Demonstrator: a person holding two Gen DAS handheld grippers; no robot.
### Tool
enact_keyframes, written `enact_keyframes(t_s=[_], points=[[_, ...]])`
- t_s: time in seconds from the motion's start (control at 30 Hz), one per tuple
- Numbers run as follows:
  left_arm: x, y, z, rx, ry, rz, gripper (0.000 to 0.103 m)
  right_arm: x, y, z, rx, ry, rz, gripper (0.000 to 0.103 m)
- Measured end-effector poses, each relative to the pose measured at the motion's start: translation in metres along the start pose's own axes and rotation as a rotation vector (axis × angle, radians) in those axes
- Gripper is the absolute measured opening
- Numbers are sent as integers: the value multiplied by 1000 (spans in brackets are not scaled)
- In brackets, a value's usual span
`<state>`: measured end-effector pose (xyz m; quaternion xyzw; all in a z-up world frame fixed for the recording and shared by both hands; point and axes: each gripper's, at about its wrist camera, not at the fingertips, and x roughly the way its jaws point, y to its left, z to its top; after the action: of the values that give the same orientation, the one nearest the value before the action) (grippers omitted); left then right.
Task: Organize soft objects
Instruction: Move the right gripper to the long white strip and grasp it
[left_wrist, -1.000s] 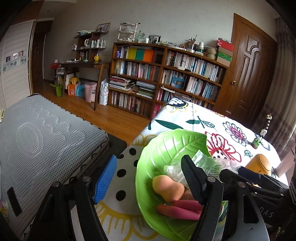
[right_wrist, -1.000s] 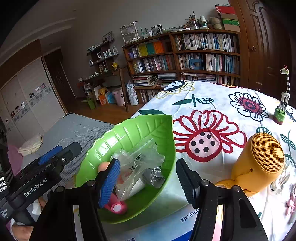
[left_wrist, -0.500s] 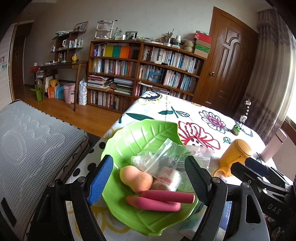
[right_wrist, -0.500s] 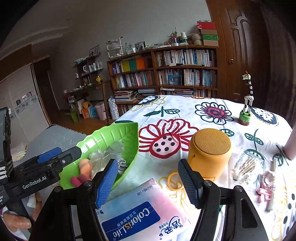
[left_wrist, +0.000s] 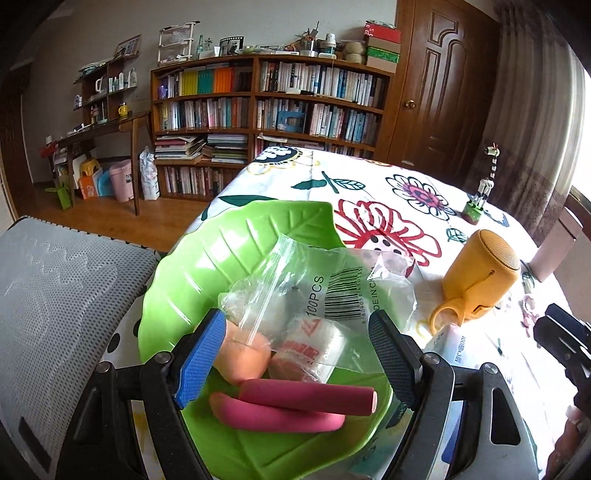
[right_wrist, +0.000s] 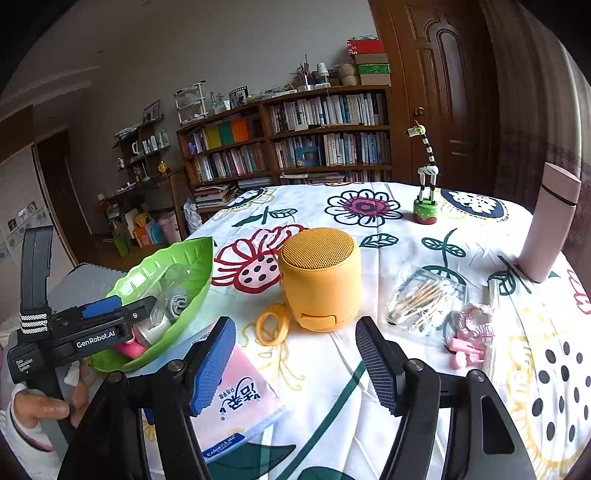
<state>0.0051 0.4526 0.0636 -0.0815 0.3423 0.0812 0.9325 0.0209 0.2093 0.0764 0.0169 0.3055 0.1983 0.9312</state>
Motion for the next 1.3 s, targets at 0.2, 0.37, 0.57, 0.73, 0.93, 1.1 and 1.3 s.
enact_keyframes(t_s=[0.2, 0.37, 0.57, 0.73, 0.93, 1.1, 1.3], points=[[14, 7, -2, -18, 18, 71, 80, -1, -38, -14, 44, 38, -81, 71], [16, 9, 1, -22, 22, 99, 80, -2, -68, -23, 112, 73, -120, 71], [11, 11, 0, -50, 17, 117, 80, -3, -94, -25, 145, 75, -156, 71], [0, 13, 1, -85, -4, 121, 80, 0, -117, -28, 187, 99, -190, 71], [-11, 6, 4, -108, -38, 112, 80, 2, -136, -29, 222, 112, -213, 71], [-24, -2, 6, -113, -75, 103, 80, 6, -145, -30, 225, 125, -228, 71], [-34, -20, 10, -85, -97, 71, 80, 19, -151, -26, 196, 157, -255, 62]])
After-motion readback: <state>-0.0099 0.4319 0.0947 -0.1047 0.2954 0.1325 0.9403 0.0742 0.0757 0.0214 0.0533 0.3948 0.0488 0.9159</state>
